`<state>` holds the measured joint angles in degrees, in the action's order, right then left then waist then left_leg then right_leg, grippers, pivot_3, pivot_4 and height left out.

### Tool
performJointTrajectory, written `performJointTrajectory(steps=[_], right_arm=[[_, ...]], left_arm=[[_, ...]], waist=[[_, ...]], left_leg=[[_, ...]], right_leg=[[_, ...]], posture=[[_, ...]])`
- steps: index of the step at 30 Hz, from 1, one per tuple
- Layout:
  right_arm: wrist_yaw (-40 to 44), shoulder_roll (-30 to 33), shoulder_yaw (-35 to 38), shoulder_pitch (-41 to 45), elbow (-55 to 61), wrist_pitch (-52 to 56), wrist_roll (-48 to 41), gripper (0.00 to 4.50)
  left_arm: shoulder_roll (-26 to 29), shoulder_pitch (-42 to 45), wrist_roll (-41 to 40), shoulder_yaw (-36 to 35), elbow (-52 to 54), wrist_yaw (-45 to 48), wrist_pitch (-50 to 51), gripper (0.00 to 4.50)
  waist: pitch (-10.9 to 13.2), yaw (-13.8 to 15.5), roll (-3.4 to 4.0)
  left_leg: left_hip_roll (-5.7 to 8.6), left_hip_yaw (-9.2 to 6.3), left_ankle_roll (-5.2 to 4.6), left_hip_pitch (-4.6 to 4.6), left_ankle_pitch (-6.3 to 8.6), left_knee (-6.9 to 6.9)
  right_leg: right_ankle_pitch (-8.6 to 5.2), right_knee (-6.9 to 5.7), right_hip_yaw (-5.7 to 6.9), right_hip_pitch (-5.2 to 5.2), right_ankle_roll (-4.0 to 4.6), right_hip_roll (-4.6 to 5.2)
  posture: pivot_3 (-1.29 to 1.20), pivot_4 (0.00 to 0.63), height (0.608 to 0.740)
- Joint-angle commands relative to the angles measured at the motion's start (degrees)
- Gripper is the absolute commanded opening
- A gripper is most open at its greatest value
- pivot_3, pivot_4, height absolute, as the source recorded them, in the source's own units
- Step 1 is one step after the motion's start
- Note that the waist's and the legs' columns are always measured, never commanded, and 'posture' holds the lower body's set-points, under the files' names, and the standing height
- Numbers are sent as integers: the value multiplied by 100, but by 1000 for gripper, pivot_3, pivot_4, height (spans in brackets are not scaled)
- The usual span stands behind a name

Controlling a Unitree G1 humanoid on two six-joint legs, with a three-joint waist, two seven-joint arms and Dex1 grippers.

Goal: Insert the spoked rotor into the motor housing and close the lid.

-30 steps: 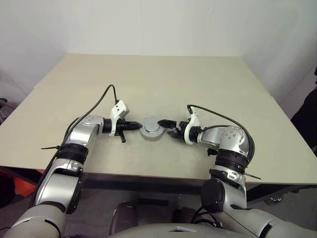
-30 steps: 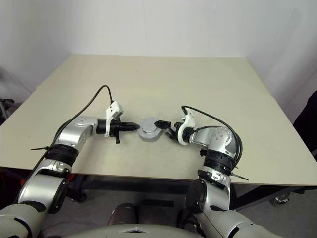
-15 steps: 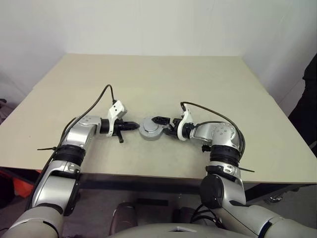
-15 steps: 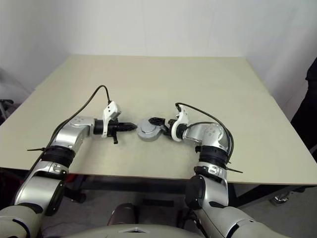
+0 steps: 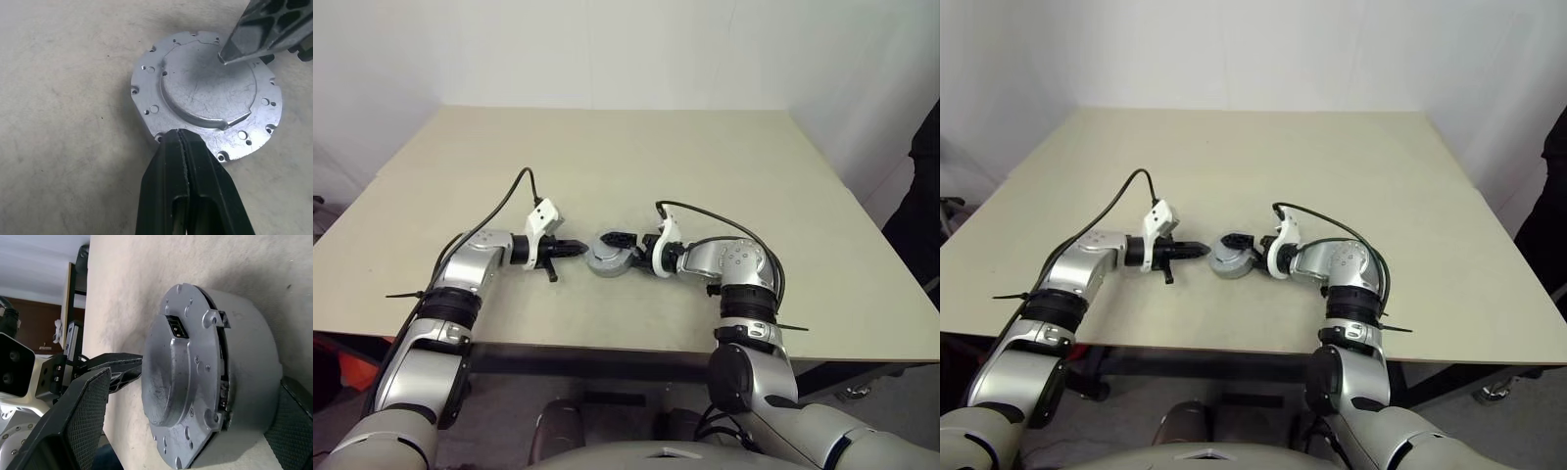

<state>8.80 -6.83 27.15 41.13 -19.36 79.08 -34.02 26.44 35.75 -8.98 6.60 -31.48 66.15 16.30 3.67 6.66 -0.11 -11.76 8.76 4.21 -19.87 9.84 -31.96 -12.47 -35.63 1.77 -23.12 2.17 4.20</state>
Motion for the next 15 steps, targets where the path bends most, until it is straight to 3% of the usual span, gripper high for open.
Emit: performJointTrajectory(steps=[1, 4, 11, 15], right_arm=[[27, -666, -231, 253, -130, -37, -259, 4467], [4, -662, -269, 246, -227, -140, -292, 4467], [-33, -563, -279, 267, -250, -219, -451, 2261], [-53, -533, -225, 261, -189, -236, -591, 2041]], left_arm=[[50, 71, -38, -56, 27, 7, -11, 0], [51, 73, -38, -59, 22, 9, -19, 0], [44, 76, -30, -57, 2, 2, -58, 0], [19, 77, -18, -42, 22, -8, -56, 0]], waist=[[0, -28, 0], [0, -85, 0], [0, -121, 0], [0, -115, 0]], left_leg=[[0, 0, 0, 0, 0, 0], [1, 0, 0, -1, 0, 0], [1, 1, 0, -11, 0, 1], [2, 0, 0, -13, 0, 2]], right_leg=[[0, 0, 0, 0, 0, 0], [0, 0, 0, 0, 0, 0], [10, 1, 0, -11, 17, -1], [11, 5, 0, -9, 20, 0]], posture=[[0, 0, 740], [0, 0, 740], [0, 0, 740], [0, 0, 740]])
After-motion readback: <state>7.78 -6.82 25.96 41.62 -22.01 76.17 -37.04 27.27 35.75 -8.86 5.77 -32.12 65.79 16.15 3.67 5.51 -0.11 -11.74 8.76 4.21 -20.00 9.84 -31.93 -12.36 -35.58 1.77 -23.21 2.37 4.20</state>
